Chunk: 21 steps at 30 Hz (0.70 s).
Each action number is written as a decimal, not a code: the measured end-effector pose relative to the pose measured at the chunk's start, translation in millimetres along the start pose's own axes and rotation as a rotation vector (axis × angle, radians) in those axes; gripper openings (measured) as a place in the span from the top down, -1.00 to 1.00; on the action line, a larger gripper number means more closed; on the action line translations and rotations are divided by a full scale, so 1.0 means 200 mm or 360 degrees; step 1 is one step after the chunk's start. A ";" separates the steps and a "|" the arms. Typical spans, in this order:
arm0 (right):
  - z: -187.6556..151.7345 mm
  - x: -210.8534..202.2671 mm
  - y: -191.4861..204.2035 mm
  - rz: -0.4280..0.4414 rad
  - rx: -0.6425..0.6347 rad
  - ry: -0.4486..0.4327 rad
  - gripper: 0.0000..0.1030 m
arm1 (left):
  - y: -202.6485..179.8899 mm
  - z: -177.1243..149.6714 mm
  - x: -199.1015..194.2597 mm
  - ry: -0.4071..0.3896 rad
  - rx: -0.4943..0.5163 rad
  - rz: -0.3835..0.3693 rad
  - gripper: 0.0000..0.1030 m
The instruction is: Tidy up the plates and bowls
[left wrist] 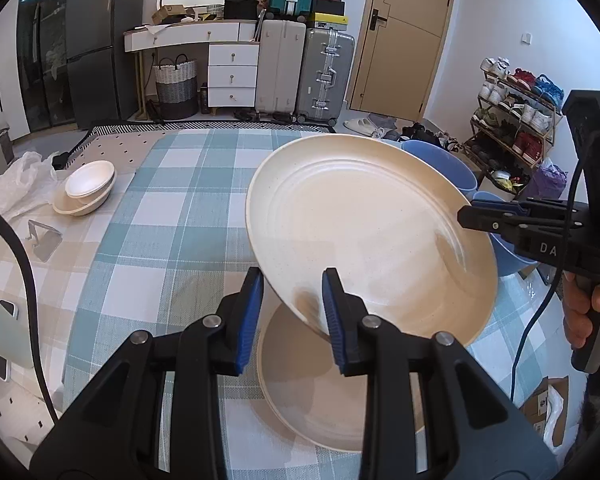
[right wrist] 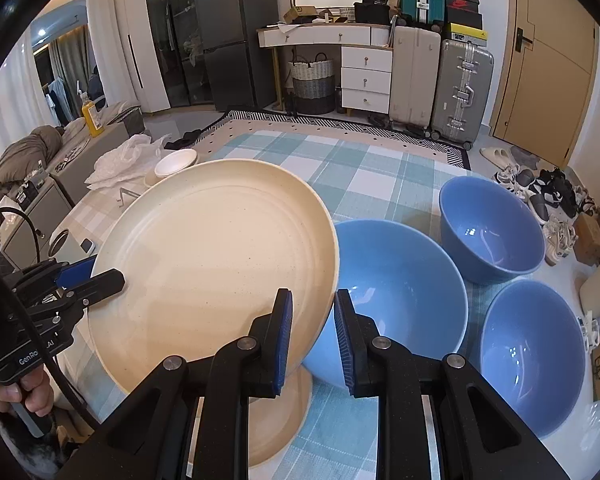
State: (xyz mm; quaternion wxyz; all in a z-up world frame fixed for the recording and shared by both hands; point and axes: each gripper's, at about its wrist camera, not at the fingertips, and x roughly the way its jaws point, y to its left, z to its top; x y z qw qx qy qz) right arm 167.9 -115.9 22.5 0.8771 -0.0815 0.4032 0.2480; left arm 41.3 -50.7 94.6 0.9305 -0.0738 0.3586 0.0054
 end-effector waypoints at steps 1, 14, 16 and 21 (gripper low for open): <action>-0.01 -0.01 0.01 0.0002 0.0000 -0.0001 0.57 | 0.00 -0.01 0.00 0.0004 0.0000 0.0001 0.49; -0.14 -0.05 0.12 0.0069 -0.0018 -0.0014 0.57 | 0.08 -0.10 -0.06 0.0031 0.0000 0.0031 0.49; -0.16 -0.04 0.13 0.0066 -0.0022 -0.0010 0.57 | 0.09 -0.11 -0.07 0.0033 0.0002 0.0037 0.49; -0.22 -0.03 0.15 0.0088 0.0001 -0.0006 0.57 | 0.10 -0.17 -0.06 0.0057 0.0023 0.0037 0.49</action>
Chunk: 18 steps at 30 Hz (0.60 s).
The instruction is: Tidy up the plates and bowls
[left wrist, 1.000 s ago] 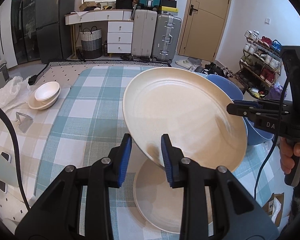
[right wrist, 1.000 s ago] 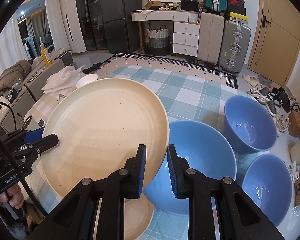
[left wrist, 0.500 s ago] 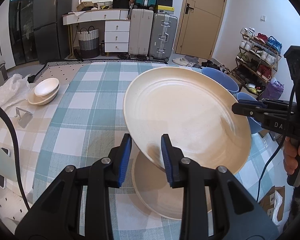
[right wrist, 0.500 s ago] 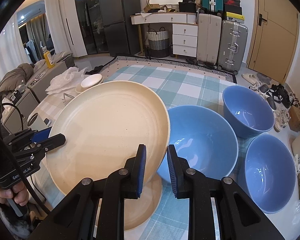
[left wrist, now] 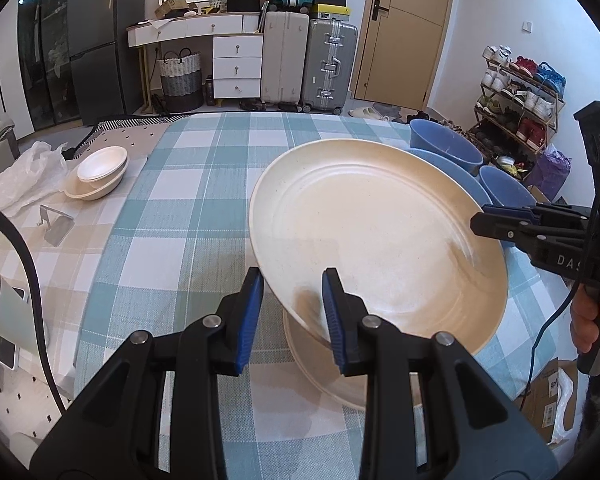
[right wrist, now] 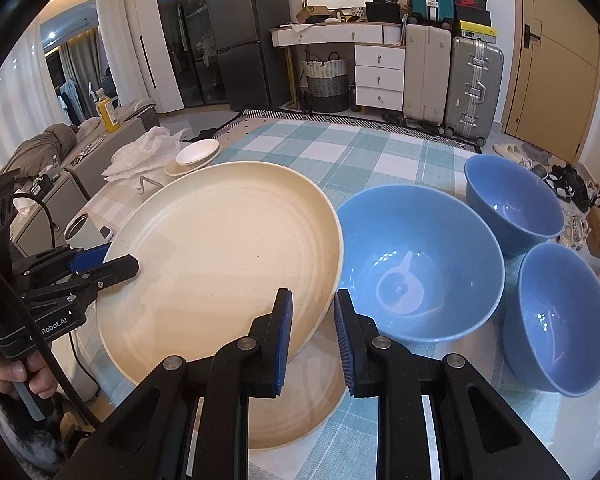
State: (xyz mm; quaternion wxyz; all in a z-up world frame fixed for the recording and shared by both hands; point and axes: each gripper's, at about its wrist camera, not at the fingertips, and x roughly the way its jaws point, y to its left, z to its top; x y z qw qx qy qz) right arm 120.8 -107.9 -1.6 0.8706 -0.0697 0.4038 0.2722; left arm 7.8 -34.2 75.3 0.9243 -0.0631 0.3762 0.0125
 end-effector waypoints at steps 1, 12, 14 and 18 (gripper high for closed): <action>-0.01 0.00 0.00 0.0001 0.0000 0.0002 0.57 | 0.00 -0.01 0.00 0.0003 0.0002 -0.0003 0.49; -0.14 0.00 0.01 0.0015 0.0026 0.0016 0.57 | 0.01 -0.11 0.07 0.0050 0.0030 -0.0010 0.49; -0.17 0.00 0.01 0.0022 0.0039 0.0016 0.57 | 0.01 -0.13 0.08 0.0048 0.0035 -0.0005 0.49; -0.21 0.01 0.01 0.0024 0.0041 0.0034 0.57 | 0.01 -0.14 0.10 0.0047 0.0051 0.0007 0.49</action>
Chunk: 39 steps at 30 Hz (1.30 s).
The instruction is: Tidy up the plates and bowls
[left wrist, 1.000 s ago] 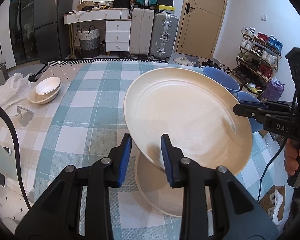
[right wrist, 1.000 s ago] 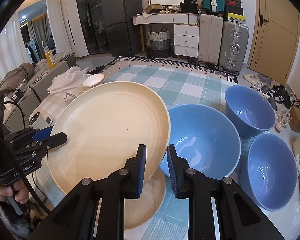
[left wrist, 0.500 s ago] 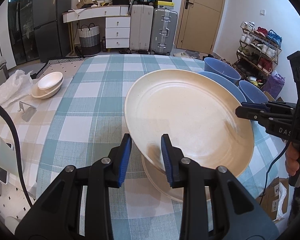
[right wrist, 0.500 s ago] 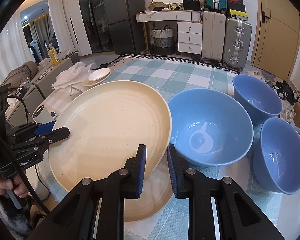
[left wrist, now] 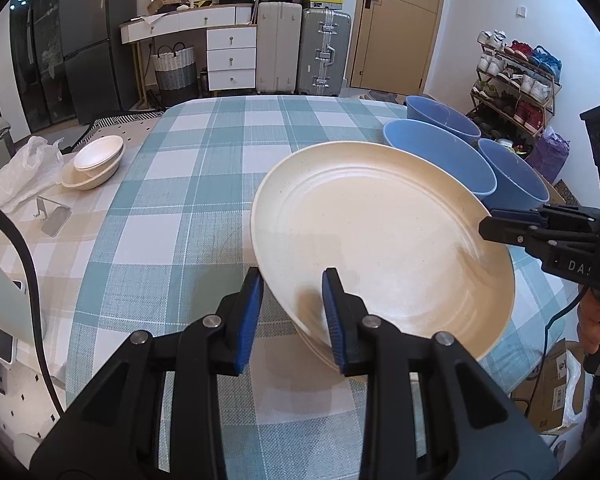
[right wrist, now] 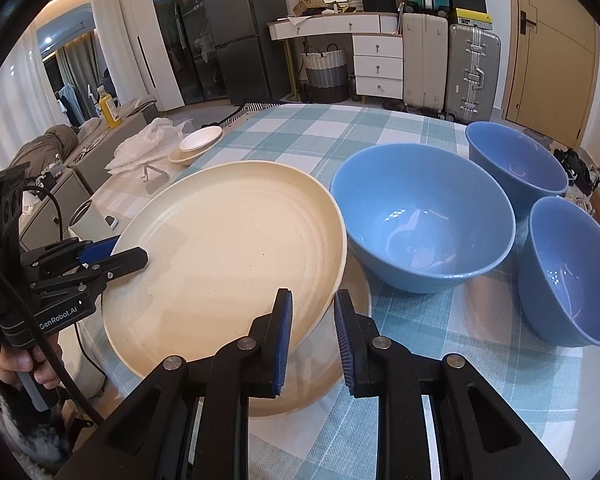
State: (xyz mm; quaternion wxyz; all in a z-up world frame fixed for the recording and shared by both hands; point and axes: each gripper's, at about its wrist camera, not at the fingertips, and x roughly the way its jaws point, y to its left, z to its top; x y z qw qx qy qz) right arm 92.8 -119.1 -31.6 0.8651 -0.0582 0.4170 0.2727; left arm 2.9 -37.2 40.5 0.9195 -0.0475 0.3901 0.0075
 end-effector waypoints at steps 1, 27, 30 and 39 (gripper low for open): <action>-0.01 0.01 0.00 0.0002 0.0000 0.0005 0.57 | 0.00 -0.01 0.00 0.0001 0.0004 0.0005 0.49; -0.11 0.10 -0.02 -0.0009 0.0025 0.0085 0.57 | -0.03 -0.10 0.23 0.0097 0.0082 0.0076 0.49; -0.10 0.11 -0.02 -0.0016 0.0026 0.0086 0.57 | -0.04 -0.11 0.25 0.0100 0.0098 0.0092 0.49; -0.12 0.12 -0.04 -0.0042 0.0045 0.0122 0.57 | -0.10 -0.12 0.28 0.0100 0.0165 0.0153 0.49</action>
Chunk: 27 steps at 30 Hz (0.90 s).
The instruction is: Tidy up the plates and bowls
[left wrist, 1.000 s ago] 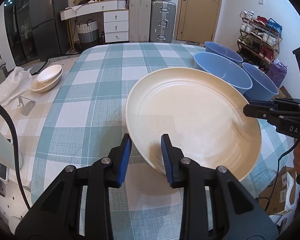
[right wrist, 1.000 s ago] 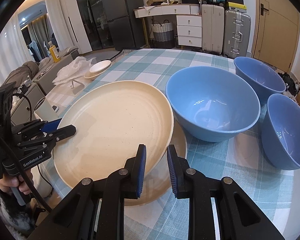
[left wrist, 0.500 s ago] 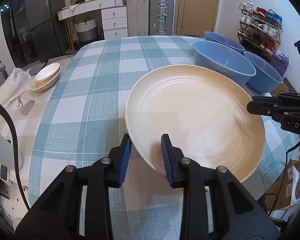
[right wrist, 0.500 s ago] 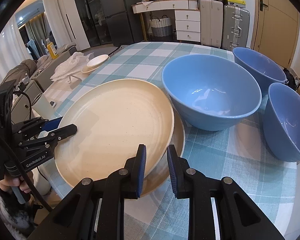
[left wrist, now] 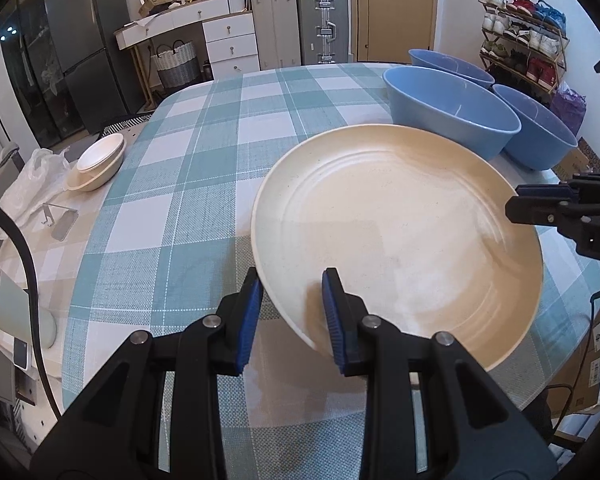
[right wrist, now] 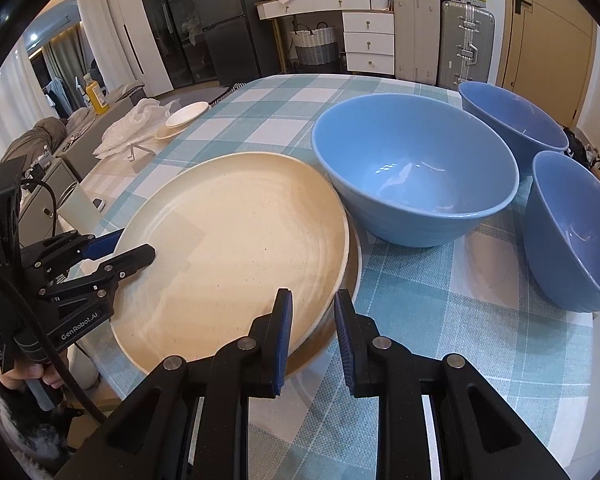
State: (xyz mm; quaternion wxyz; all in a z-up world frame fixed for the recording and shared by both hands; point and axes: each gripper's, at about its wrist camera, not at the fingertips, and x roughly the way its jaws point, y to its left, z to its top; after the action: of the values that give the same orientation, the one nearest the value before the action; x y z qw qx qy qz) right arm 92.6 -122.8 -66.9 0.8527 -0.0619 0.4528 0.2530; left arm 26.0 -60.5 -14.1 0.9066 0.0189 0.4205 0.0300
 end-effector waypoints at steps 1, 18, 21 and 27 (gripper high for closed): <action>0.00 0.00 0.00 -0.0004 -0.0003 0.0000 0.57 | 0.00 0.00 0.00 0.0000 0.0003 0.0001 0.49; -0.03 0.05 0.02 -0.0063 -0.0020 0.0041 0.54 | -0.02 -0.03 0.06 0.0041 0.0024 -0.0012 0.47; -0.03 0.06 0.03 -0.0089 -0.0031 0.0046 0.54 | -0.02 -0.04 0.07 0.0048 0.0031 -0.0018 0.46; -0.04 0.07 0.00 -0.0077 -0.0006 0.0047 0.52 | -0.03 -0.04 0.08 0.0060 0.0032 -0.0036 0.44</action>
State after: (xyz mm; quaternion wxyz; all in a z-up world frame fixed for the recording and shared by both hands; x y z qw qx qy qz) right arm 93.4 -119.2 -82.1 0.8517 -0.0783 0.4632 0.2322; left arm 31.0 -64.7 -31.9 0.8986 0.0227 0.4380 0.0157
